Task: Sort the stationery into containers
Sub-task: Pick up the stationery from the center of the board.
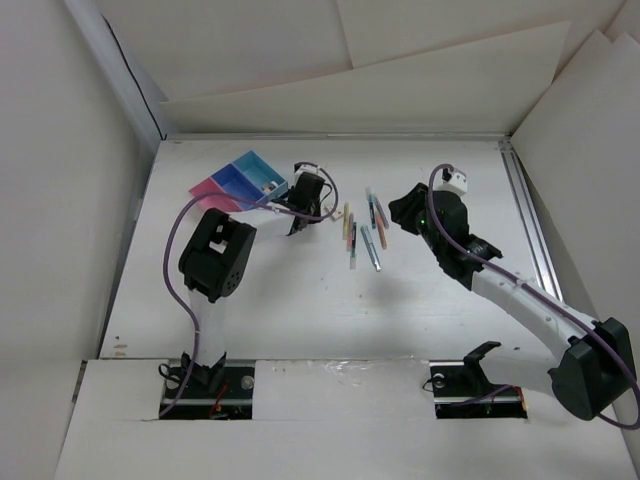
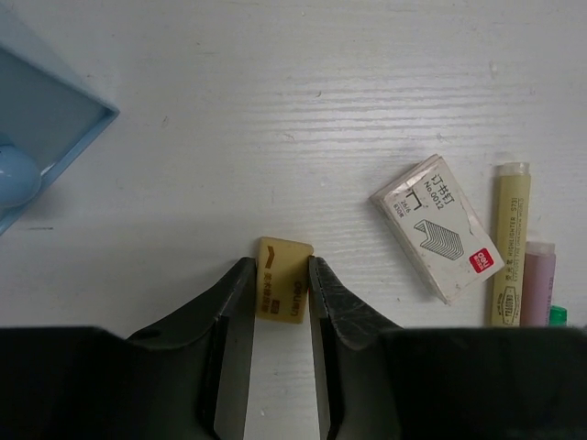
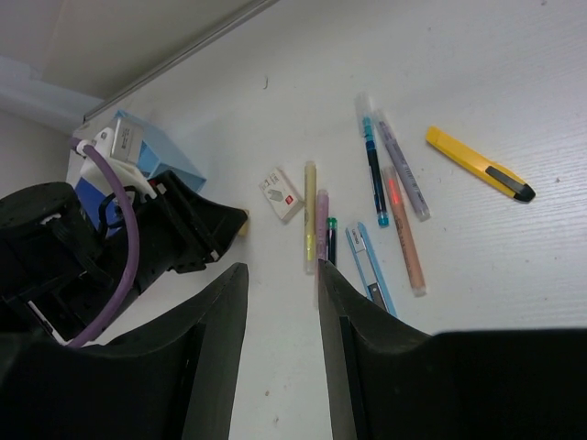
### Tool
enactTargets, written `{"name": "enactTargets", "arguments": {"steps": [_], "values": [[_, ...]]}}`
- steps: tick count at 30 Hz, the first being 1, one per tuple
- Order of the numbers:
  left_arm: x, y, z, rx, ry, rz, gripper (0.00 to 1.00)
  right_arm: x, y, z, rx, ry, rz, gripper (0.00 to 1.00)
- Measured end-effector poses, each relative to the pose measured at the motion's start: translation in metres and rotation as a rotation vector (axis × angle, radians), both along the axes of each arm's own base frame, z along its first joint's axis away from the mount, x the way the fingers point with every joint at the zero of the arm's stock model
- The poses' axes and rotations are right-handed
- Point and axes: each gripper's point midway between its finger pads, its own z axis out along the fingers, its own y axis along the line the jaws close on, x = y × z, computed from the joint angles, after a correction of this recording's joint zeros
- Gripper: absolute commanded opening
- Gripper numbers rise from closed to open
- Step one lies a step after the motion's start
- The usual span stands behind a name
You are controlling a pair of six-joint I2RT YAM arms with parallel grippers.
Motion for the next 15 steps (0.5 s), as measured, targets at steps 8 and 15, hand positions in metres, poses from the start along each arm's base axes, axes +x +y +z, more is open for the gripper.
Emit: {"name": "enactTargets", "arguments": {"steps": [8, 15], "values": [[-0.014, -0.001, 0.039, -0.107, -0.024, 0.027, 0.00, 0.000, 0.000, 0.000, 0.000, 0.001, 0.000, 0.42], [0.009, 0.030, 0.138, -0.301, -0.193, 0.160, 0.04, 0.000, 0.001, 0.000, 0.000, 0.001, 0.002, 0.42]]}}
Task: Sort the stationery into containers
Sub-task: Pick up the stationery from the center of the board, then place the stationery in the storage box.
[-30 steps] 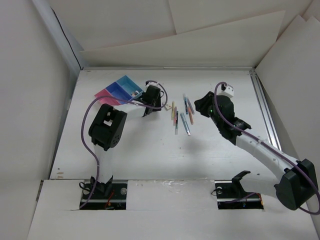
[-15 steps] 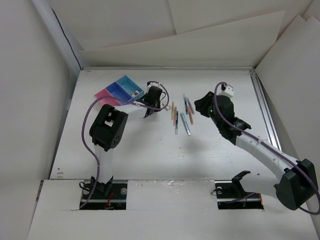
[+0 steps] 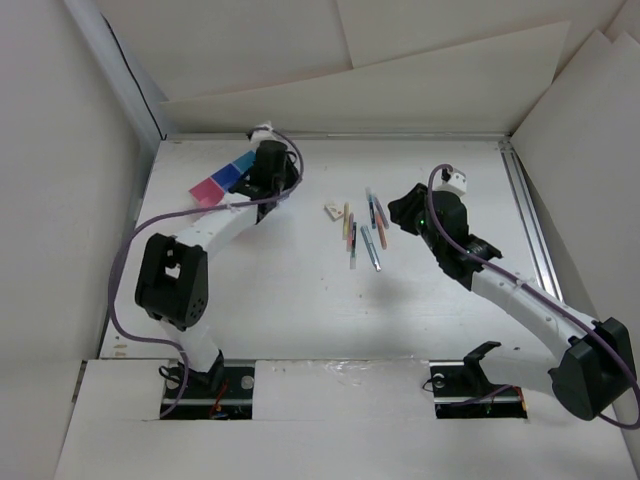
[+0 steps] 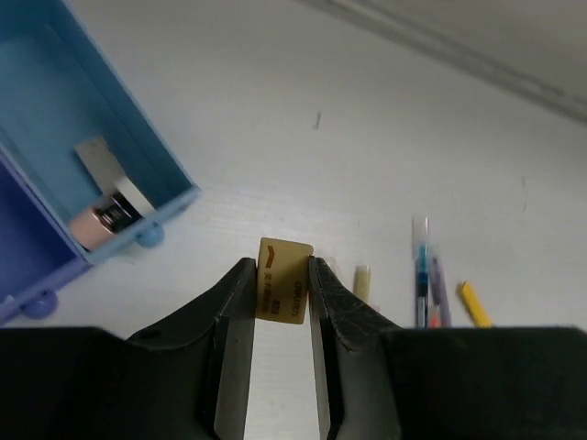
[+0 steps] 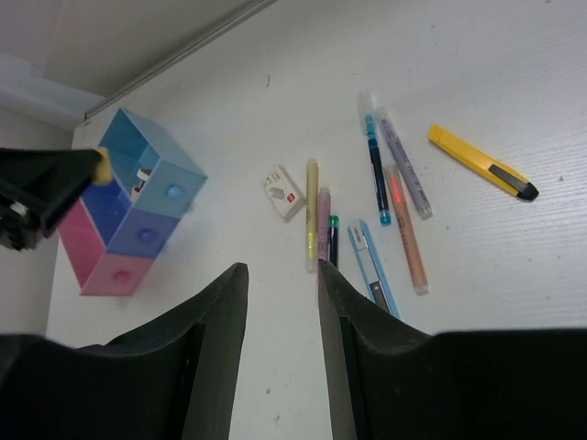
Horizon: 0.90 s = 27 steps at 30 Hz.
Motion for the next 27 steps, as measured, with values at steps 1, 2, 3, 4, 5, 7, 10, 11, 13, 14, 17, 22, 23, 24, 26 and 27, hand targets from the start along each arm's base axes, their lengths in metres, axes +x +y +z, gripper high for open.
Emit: {"name": "enactTargets", "arguments": {"steps": [1, 2, 3, 4, 5, 7, 10, 11, 13, 14, 17, 22, 23, 24, 26, 27], "values": [[0.009, 0.013, 0.009, -0.026, -0.016, 0.036, 0.04, 0.000, 0.001, 0.000, 0.000, 0.000, 0.003, 0.42], [0.018, 0.027, 0.015, -0.048, -0.026, 0.071, 0.04, -0.001, 0.002, 0.000, 0.000, 0.000, 0.005, 0.42], [0.028, 0.045, 0.018, -0.067, -0.031, 0.114, 0.05, -0.001, 0.002, 0.000, 0.000, 0.000, 0.006, 0.42], [0.036, 0.059, 0.020, -0.082, -0.033, 0.150, 0.05, -0.002, 0.003, 0.000, 0.000, 0.000, 0.009, 0.42], [0.045, 0.073, 0.020, -0.092, -0.033, 0.186, 0.05, -0.002, 0.003, 0.000, 0.000, -0.001, 0.009, 0.42], [0.061, 0.096, 0.018, -0.102, -0.026, 0.243, 0.07, -0.002, 0.003, 0.000, 0.000, -0.001, 0.010, 0.42], [0.081, 0.107, 0.008, -0.094, -0.005, 0.285, 0.08, -0.002, 0.004, 0.001, 0.001, -0.001, 0.010, 0.42], [0.086, 0.106, 0.004, -0.089, 0.003, 0.289, 0.09, -0.002, 0.003, 0.001, 0.001, -0.002, 0.010, 0.42], [0.092, 0.103, -0.007, -0.074, 0.031, 0.294, 0.11, -0.002, 0.003, 0.001, 0.002, -0.003, 0.010, 0.42], [0.095, 0.103, -0.012, -0.068, 0.041, 0.297, 0.12, -0.002, 0.003, 0.001, 0.002, -0.003, 0.010, 0.42], [0.095, 0.103, -0.028, -0.043, 0.078, 0.310, 0.20, -0.002, 0.003, 0.002, 0.003, -0.004, 0.010, 0.42], [0.090, 0.109, -0.037, -0.019, 0.107, 0.340, 0.21, -0.002, 0.003, 0.002, 0.003, -0.005, 0.010, 0.42], [0.091, 0.110, -0.037, -0.018, 0.106, 0.344, 0.21, -0.002, 0.003, 0.002, 0.003, -0.006, 0.010, 0.42], [0.091, 0.110, -0.037, -0.019, 0.106, 0.348, 0.21, -0.003, 0.003, 0.003, 0.004, -0.006, 0.010, 0.42], [0.090, 0.112, -0.037, -0.016, 0.106, 0.357, 0.26, -0.003, 0.003, 0.004, 0.005, -0.009, 0.010, 0.42], [0.090, 0.113, -0.037, -0.017, 0.107, 0.362, 0.28, -0.003, 0.003, 0.005, 0.006, -0.011, 0.010, 0.42]]}}
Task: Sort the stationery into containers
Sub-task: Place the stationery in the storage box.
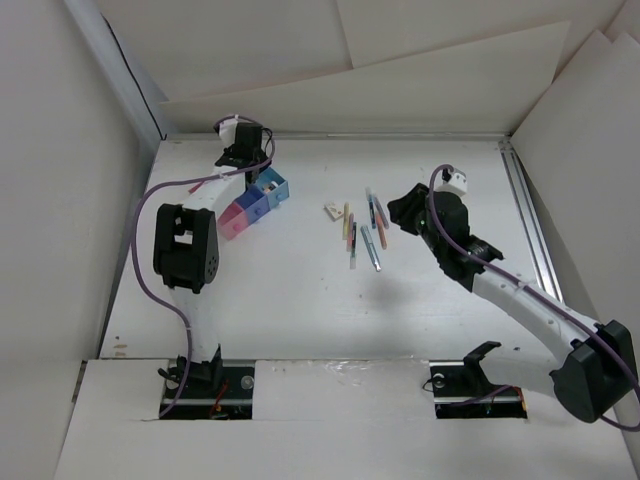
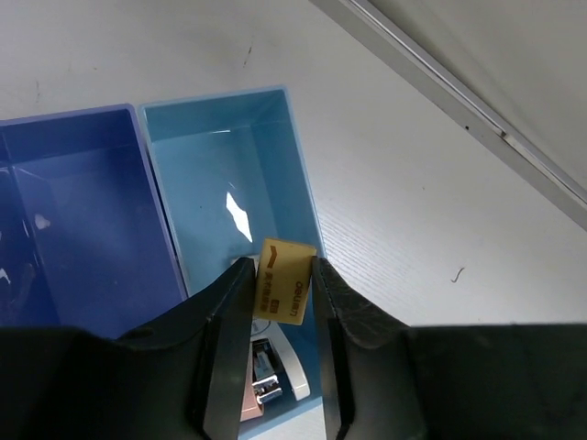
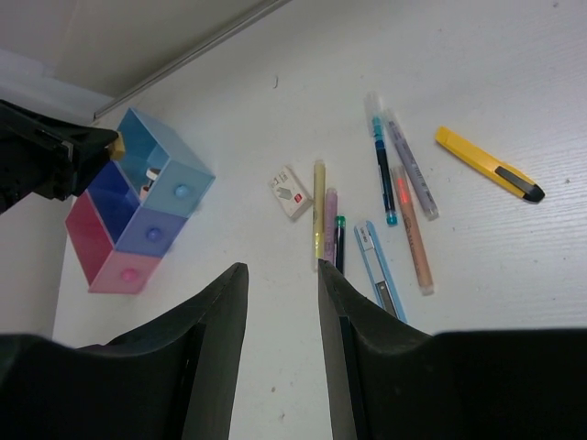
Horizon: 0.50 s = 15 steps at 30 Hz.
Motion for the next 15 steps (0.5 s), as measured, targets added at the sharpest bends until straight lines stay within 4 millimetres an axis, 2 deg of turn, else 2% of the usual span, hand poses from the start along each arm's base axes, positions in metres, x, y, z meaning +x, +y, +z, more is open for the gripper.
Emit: {"name": "enactTargets", "arguments": {"steps": [1, 2, 4, 10, 13, 15], "values": [[0.000, 0.001, 0.000, 0.001, 0.000, 0.005, 0.32, 0.000, 0.000, 0.001, 0.001, -0.001, 0.000, 0.42], [0.000, 0.002, 0.000, 0.002, 0.000, 0.010, 0.42, 0.000, 0.000, 0.001, 0.002, -0.003, 0.000, 0.42], [-0.001, 0.004, -0.003, 0.002, 0.003, 0.026, 0.50, 0.000, 0.000, 0.001, 0.001, -0.003, 0.000, 0.42], [-0.011, 0.007, -0.020, 0.008, 0.034, 0.035, 0.52, 0.000, 0.000, 0.001, 0.001, -0.002, 0.000, 0.42], [-0.024, 0.004, -0.017, 0.010, 0.019, 0.027, 0.52, 0.000, 0.000, 0.001, 0.001, -0.002, -0.001, 0.42], [-0.038, -0.006, -0.009, 0.025, 0.002, 0.009, 0.52, 0.000, 0.000, 0.001, 0.001, -0.002, -0.001, 0.42]]}}
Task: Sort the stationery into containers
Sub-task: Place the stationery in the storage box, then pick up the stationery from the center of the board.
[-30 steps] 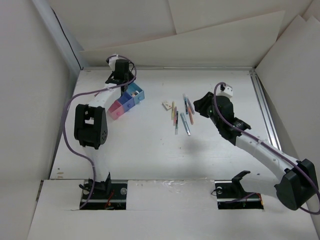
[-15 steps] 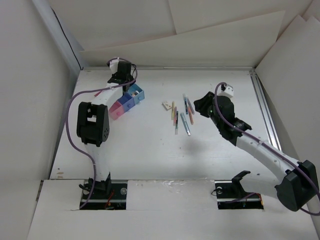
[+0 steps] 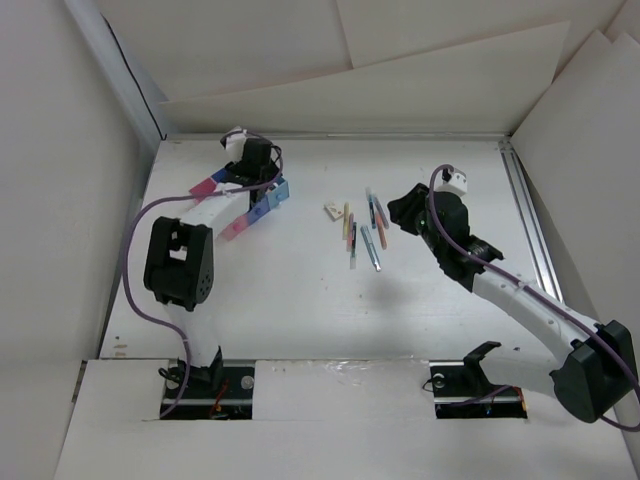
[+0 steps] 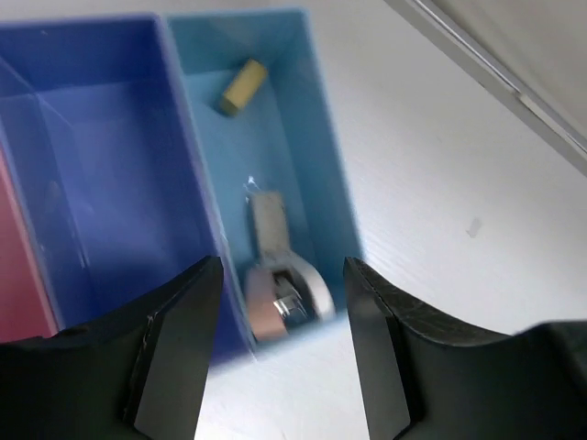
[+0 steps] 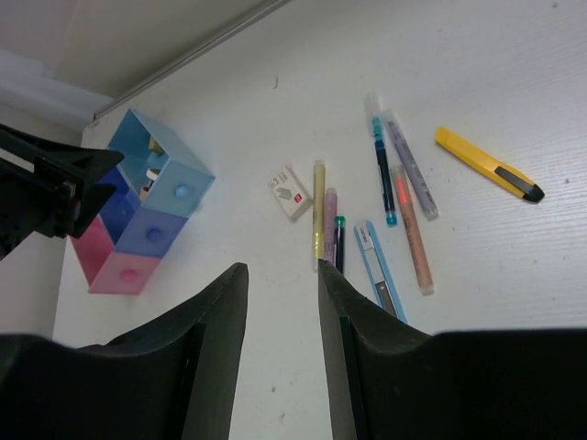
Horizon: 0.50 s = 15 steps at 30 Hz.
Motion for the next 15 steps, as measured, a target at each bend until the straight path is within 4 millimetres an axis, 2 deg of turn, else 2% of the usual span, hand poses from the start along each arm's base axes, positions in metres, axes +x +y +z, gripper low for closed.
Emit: {"name": "enactTargets", "arguments": {"steps": [1, 3, 5, 6, 8, 9, 11, 15], "values": [[-0.008, -0.012, 0.008, 0.005, -0.017, -0.022, 0.52, 0.000, 0.000, 0.000, 0.000, 0.000, 0.000, 0.42], [-0.021, -0.044, 0.028, 0.009, -0.069, -0.078, 0.52, 0.000, -0.001, 0.000, -0.003, -0.001, -0.006, 0.36], [-0.036, -0.085, 0.046, 0.006, -0.120, -0.147, 0.52, 0.001, -0.002, 0.000, -0.006, -0.003, -0.013, 0.24], [-0.044, -0.104, 0.052, 0.001, -0.137, -0.178, 0.52, 0.001, -0.002, 0.000, -0.007, -0.004, -0.017, 0.11], [-0.063, -0.146, 0.055, -0.016, -0.154, -0.244, 0.50, 0.001, -0.003, 0.000, -0.011, -0.005, -0.022, 0.04], [-0.073, -0.164, 0.049, -0.020, -0.143, -0.271, 0.50, 0.001, -0.004, 0.001, -0.011, -0.007, -0.028, 0.03], [-0.081, -0.183, 0.033, -0.021, -0.113, -0.292, 0.49, 0.001, -0.006, 0.002, -0.011, -0.011, -0.043, 0.03], [-0.076, -0.188, -0.021, 0.005, -0.003, -0.260, 0.49, 0.001, -0.014, 0.011, -0.001, -0.035, -0.076, 0.06]]}}
